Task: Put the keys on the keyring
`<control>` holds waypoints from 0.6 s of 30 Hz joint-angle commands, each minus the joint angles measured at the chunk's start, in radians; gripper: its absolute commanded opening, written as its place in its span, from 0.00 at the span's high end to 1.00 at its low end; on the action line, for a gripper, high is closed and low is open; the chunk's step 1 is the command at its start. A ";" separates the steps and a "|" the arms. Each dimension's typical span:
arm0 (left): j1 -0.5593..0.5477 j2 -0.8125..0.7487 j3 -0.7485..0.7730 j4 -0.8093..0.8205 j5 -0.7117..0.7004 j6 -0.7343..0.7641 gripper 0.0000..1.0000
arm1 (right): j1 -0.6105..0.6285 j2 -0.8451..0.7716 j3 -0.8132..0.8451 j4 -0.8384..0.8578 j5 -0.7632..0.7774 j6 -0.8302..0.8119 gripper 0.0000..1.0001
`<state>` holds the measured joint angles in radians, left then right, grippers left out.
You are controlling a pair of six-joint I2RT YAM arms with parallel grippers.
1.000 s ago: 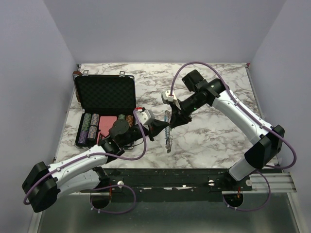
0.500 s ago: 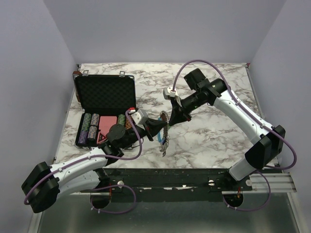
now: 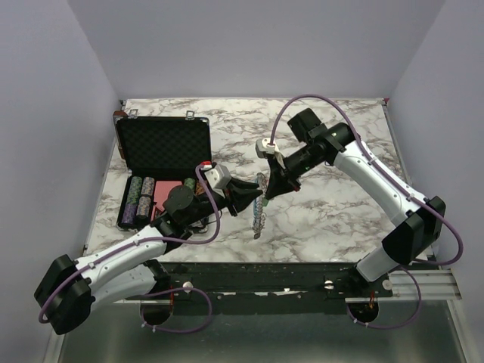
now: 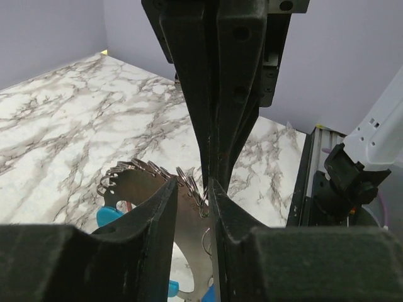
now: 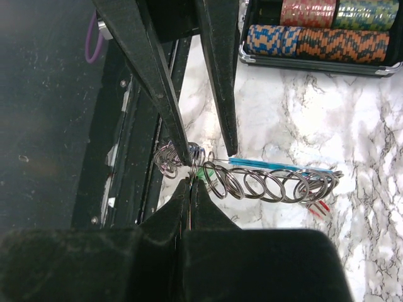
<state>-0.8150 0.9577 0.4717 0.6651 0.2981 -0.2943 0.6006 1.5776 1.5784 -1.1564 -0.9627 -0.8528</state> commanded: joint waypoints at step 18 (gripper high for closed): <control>0.063 0.078 0.350 -0.691 0.388 0.428 0.60 | -0.002 0.059 0.103 -0.180 -0.005 -0.131 1.00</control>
<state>-0.7547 1.0004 0.7670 0.1097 0.6189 0.0395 0.6006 1.6299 1.6466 -1.3048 -0.9527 -0.9623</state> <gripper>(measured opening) 0.414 0.009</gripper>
